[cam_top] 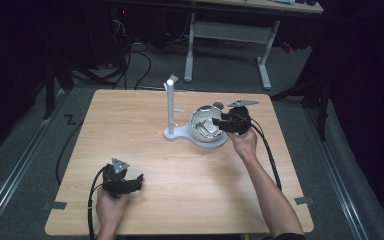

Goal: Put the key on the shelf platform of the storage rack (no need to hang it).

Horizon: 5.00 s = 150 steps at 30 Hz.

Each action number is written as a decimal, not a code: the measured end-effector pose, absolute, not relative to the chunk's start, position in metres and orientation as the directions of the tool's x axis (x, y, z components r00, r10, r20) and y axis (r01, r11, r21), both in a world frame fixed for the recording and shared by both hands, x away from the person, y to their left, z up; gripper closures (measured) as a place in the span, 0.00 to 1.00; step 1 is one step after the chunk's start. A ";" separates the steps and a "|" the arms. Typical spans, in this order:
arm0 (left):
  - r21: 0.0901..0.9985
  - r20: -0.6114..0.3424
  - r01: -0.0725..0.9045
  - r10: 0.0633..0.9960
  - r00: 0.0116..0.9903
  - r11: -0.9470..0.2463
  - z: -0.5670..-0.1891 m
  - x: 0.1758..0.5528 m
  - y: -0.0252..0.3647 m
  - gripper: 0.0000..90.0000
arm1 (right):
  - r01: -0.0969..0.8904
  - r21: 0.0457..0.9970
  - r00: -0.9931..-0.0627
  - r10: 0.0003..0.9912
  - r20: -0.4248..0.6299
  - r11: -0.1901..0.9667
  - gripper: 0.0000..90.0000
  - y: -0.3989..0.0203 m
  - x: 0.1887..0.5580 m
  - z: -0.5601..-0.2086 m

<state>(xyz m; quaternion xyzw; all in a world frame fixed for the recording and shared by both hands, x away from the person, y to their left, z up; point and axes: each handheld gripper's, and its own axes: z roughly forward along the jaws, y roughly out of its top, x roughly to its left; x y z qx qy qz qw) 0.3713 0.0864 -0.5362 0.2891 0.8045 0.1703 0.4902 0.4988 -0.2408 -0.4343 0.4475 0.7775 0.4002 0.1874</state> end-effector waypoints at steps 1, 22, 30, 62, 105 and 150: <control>0.557 -0.690 0.299 0.632 -0.352 0.775 -0.536 0.371 0.086 0.17 | 0.545 0.790 -0.528 0.847 0.062 0.282 0.58 -0.241 0.498 -0.434; 0.554 -0.690 0.301 0.630 -0.355 0.776 -0.536 0.371 0.086 0.17 | 0.550 0.821 -0.491 0.855 0.166 0.156 0.57 -0.276 0.473 -0.428; 0.553 -0.692 0.297 0.628 -0.357 0.778 -0.536 0.372 0.086 0.17 | 0.566 0.815 -0.473 0.859 0.195 0.126 0.56 -0.294 0.462 -0.431; 0.556 -0.690 0.299 0.631 -0.355 0.776 -0.536 0.372 0.086 0.17 | 0.535 0.843 -0.416 0.886 0.205 0.056 0.57 -0.337 0.397 -0.432; 0.555 -0.690 0.299 0.630 -0.356 0.777 -0.536 0.372 0.086 0.17 | 0.498 0.864 -0.470 0.858 0.205 0.067 0.58 -0.323 0.342 -0.450; 0.554 -0.690 0.295 0.628 -0.359 0.778 -0.536 0.371 0.086 0.17 | 0.570 0.815 -0.485 0.845 0.227 0.109 0.58 -0.287 0.335 -0.501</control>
